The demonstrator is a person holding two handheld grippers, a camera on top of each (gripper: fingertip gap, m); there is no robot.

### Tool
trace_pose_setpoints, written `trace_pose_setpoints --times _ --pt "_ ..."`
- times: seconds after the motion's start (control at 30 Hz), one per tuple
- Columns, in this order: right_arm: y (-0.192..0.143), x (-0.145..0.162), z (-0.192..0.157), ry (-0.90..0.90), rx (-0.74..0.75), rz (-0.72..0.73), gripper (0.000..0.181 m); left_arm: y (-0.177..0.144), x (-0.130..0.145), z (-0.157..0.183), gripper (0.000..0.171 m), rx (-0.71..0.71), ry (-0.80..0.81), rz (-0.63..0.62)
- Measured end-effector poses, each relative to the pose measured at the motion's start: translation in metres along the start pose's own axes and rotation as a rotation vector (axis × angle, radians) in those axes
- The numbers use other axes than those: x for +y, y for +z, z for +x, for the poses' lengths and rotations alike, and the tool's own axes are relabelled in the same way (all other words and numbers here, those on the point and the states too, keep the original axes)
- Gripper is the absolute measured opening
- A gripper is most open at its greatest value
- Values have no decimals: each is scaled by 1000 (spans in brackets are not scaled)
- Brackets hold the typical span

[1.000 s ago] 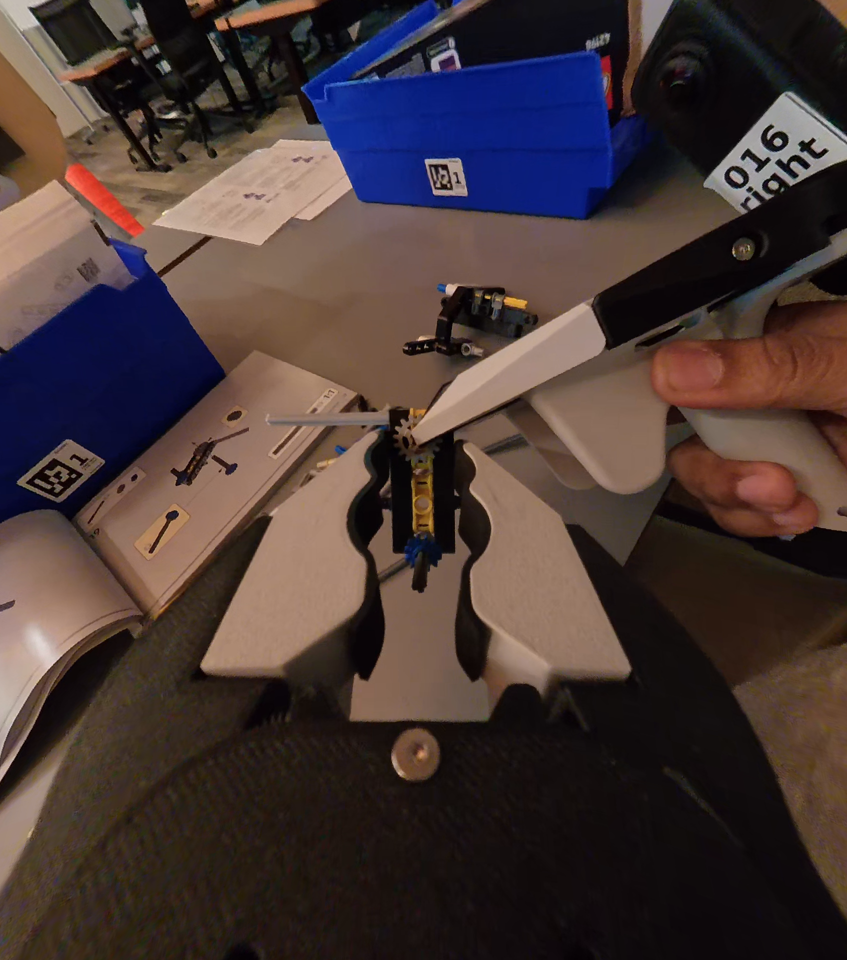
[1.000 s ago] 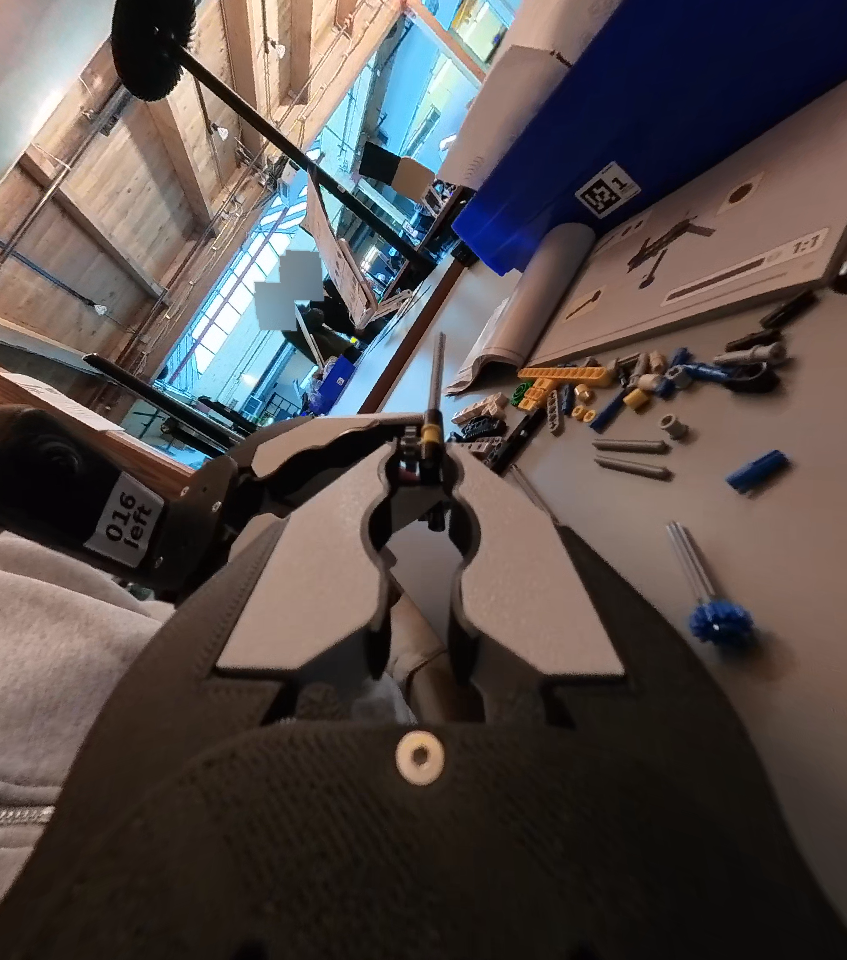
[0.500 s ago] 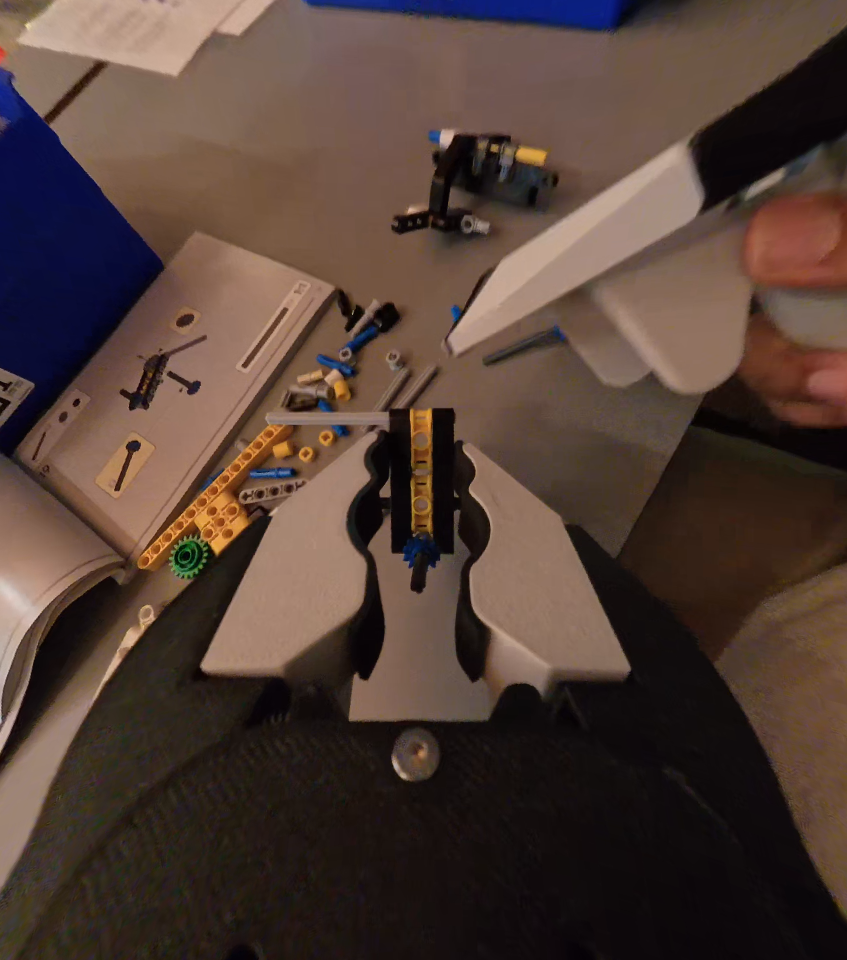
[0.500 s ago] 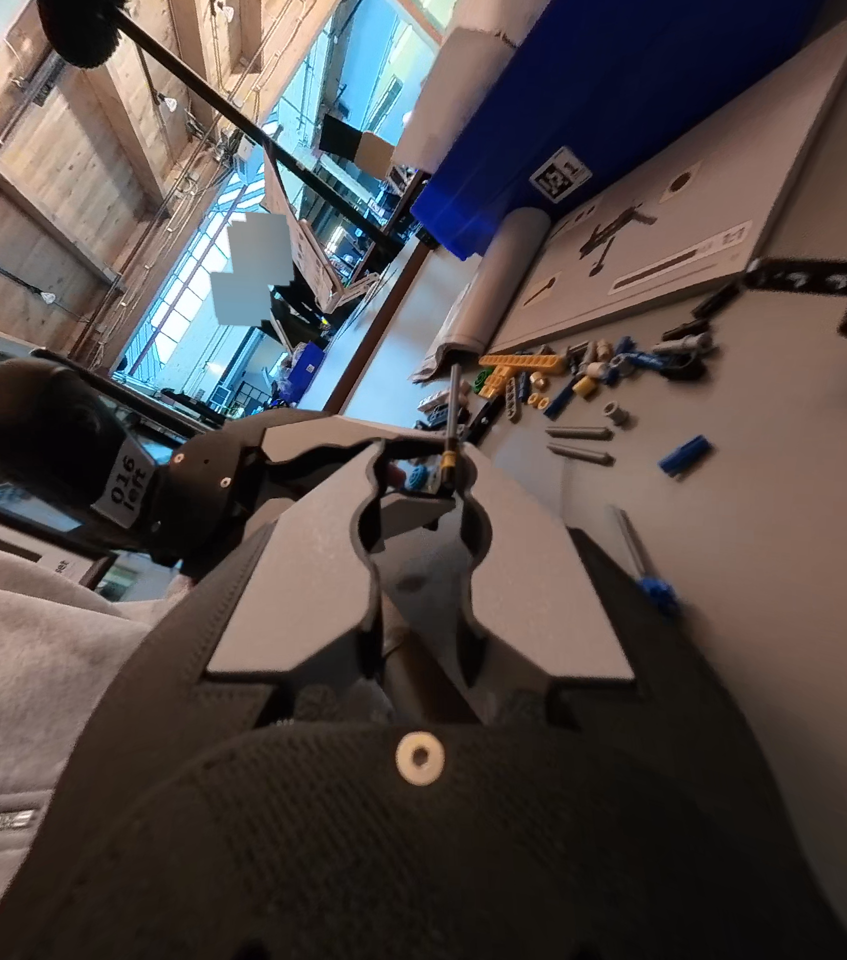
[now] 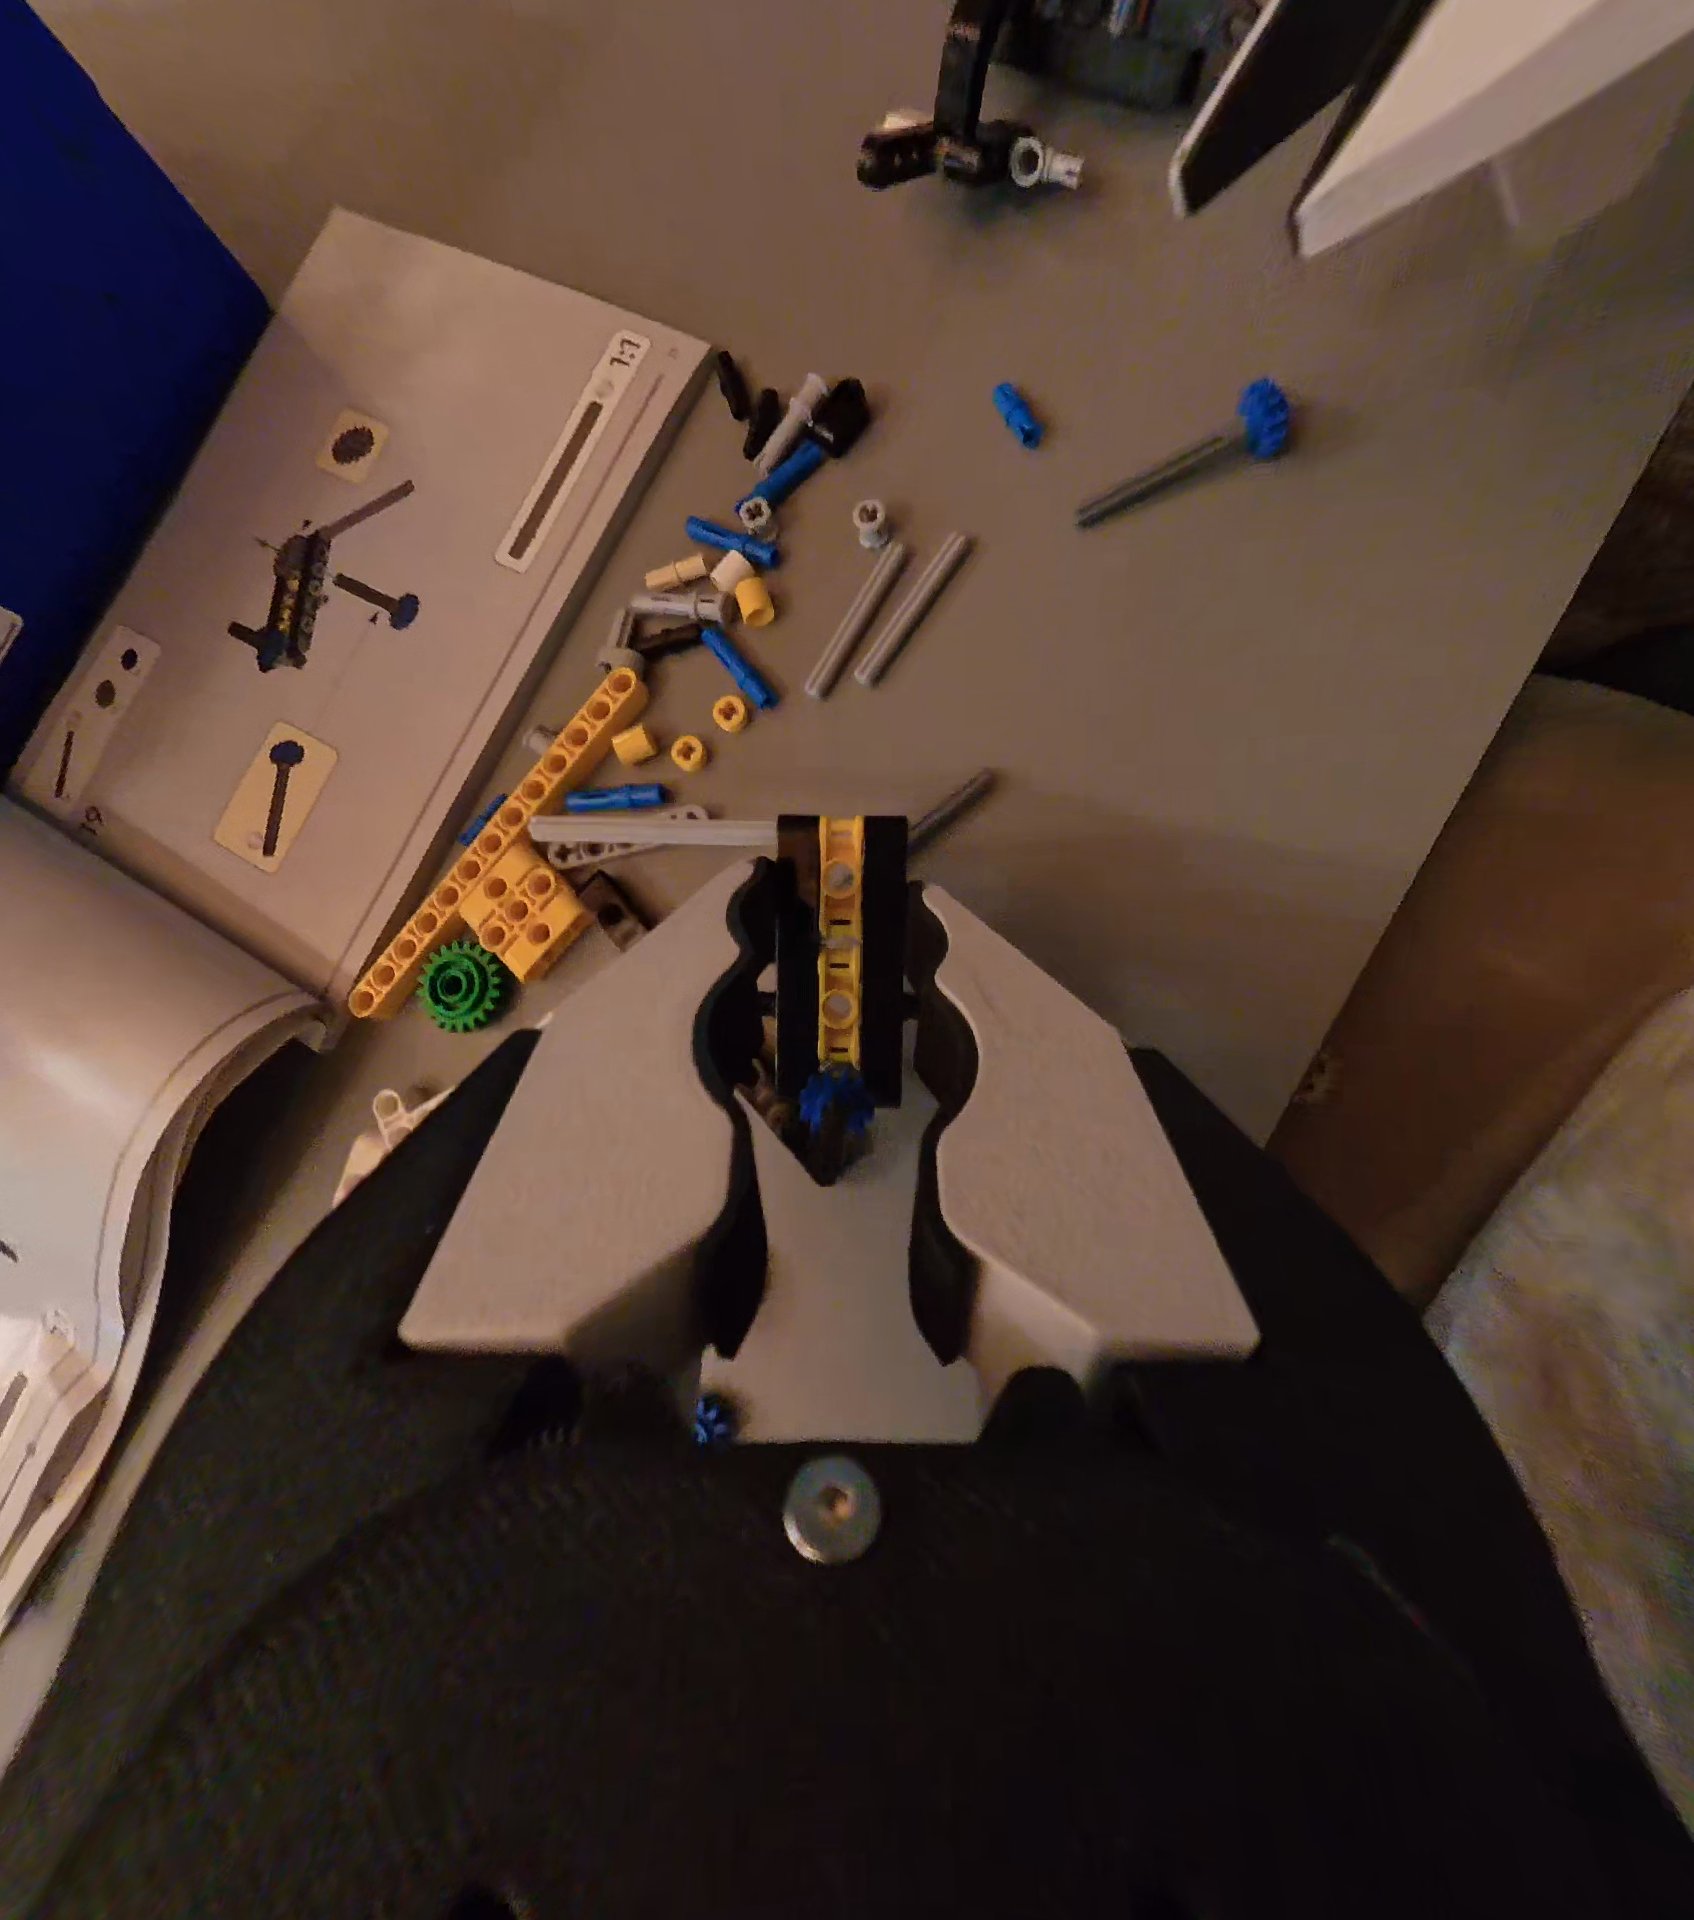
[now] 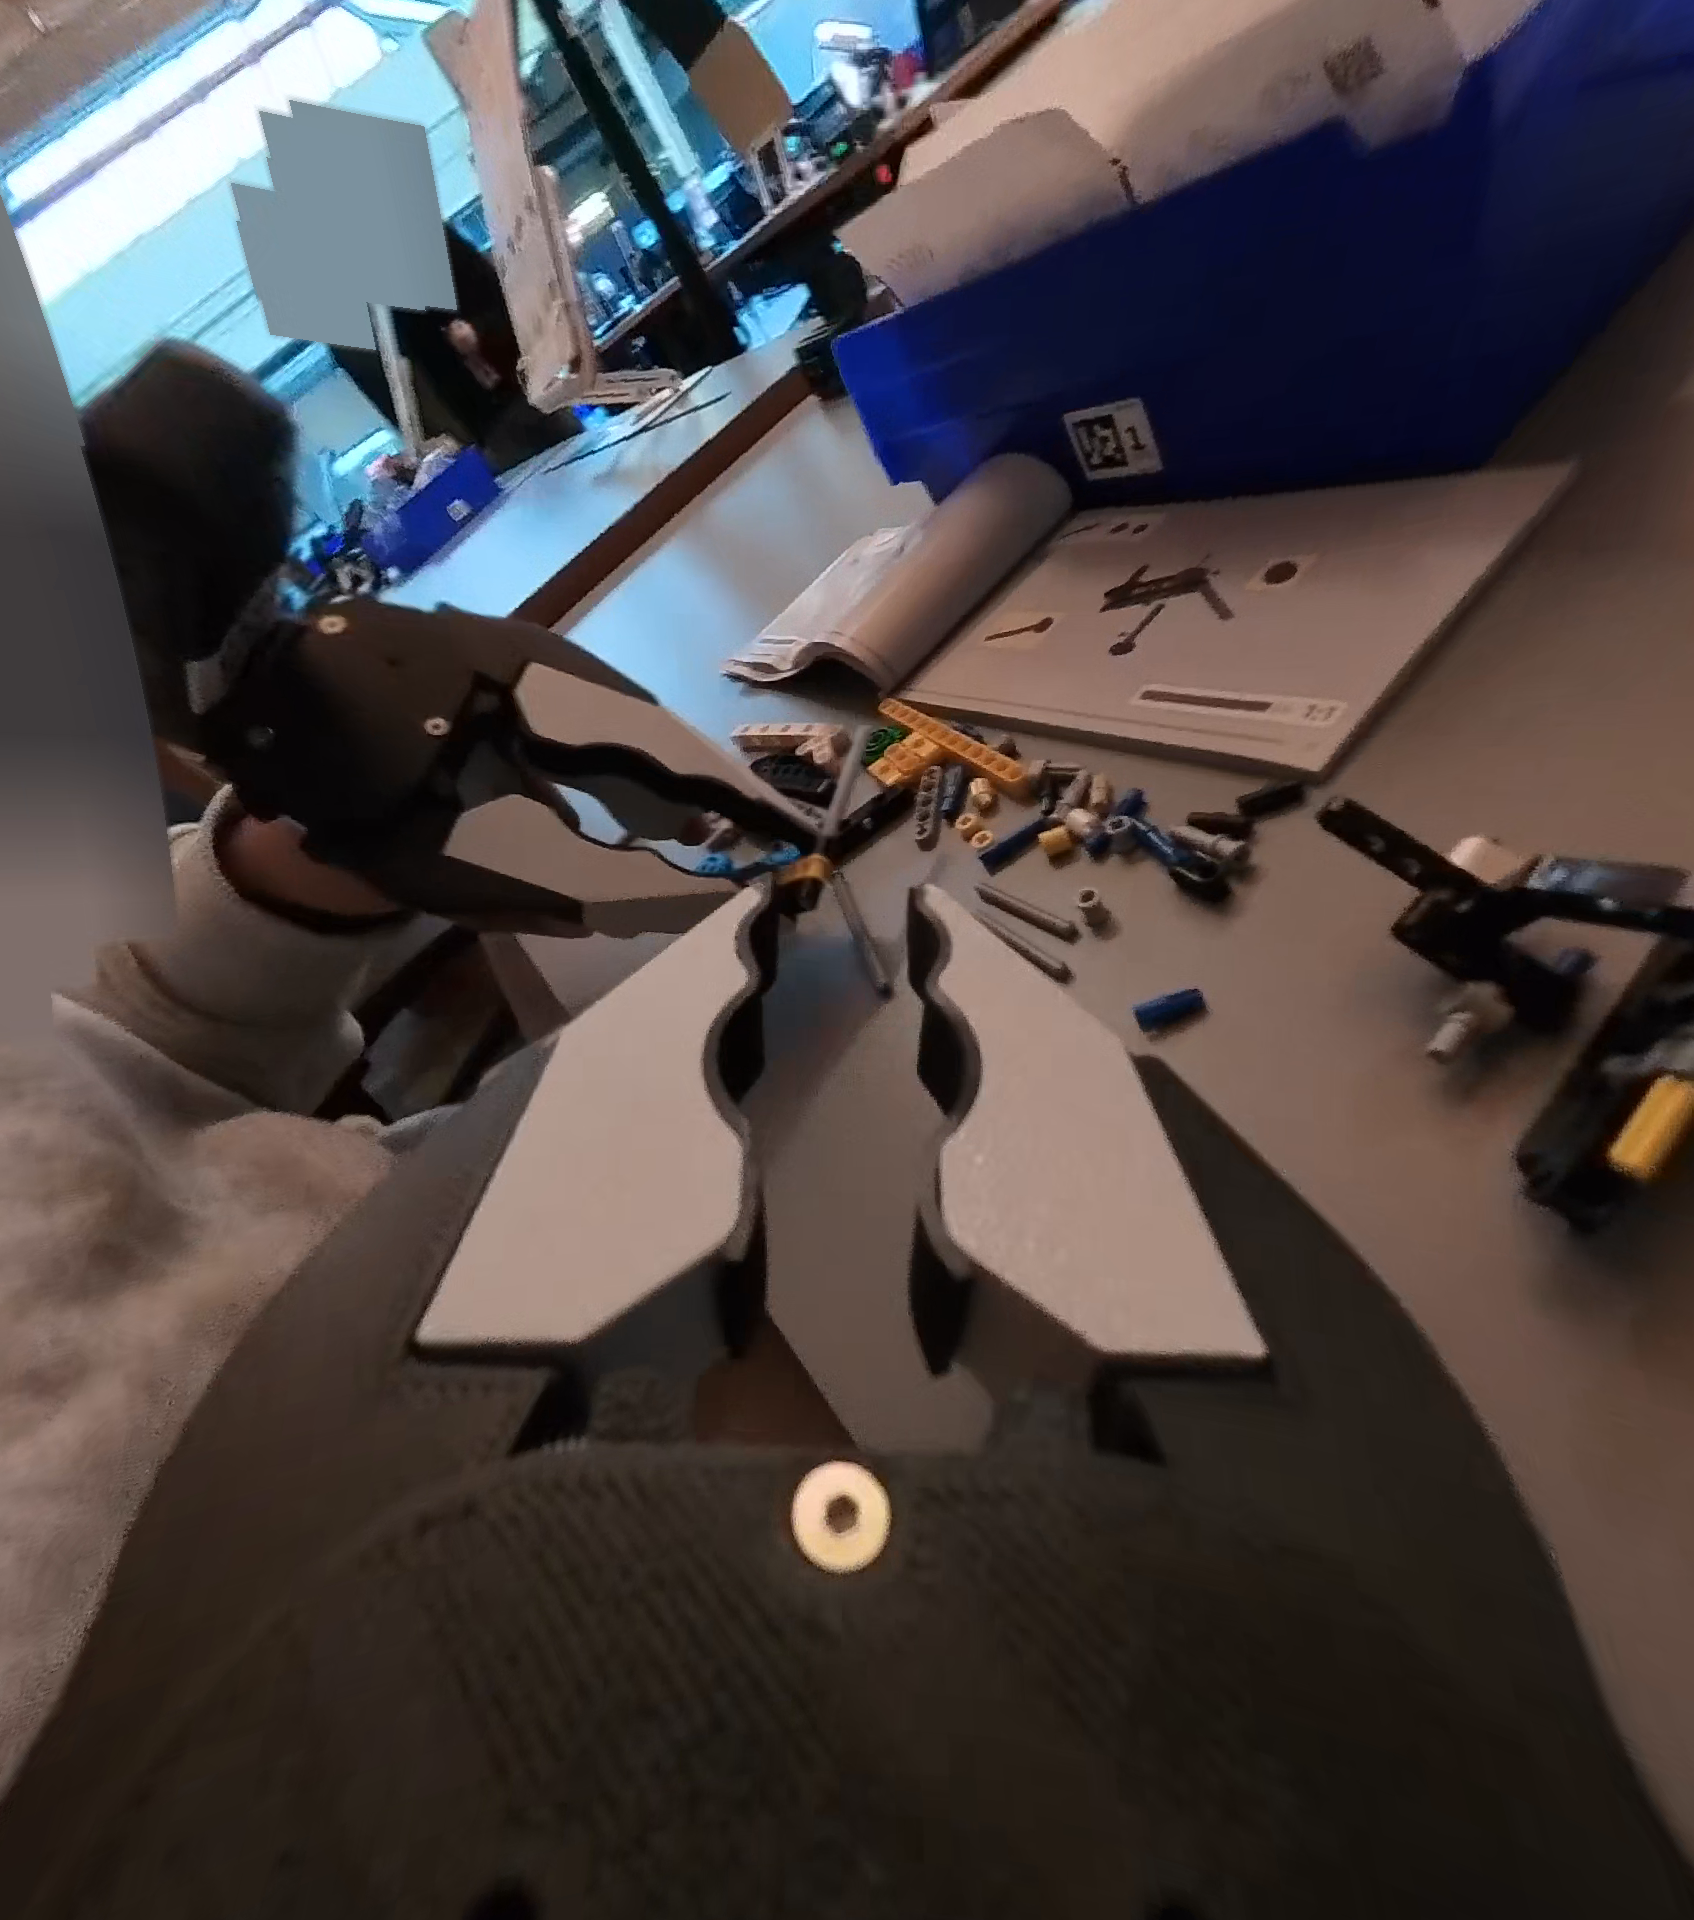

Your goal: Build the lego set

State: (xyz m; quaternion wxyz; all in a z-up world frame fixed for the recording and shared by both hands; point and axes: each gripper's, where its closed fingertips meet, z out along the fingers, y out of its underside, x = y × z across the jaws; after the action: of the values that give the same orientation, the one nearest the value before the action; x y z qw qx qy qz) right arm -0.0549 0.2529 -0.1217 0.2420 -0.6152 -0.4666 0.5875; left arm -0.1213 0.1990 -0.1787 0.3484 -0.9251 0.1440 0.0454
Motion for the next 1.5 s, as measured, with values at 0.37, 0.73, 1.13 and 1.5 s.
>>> trace_pose_setpoints --times 0.37,0.73,1.13,1.5 --pt "-1 75 -86 -319 -349 -305 19 -1 12 19 24 98 61 -34" --pt "25 155 -49 -360 2 -573 22 -15 14 27 24 136 115 15" --pt "28 173 -49 -461 50 -668 15 -23 10 30 24 184 36 106" --pt "18 78 -51 -379 18 -308 15 -27 3 17 25 192 -44 157"
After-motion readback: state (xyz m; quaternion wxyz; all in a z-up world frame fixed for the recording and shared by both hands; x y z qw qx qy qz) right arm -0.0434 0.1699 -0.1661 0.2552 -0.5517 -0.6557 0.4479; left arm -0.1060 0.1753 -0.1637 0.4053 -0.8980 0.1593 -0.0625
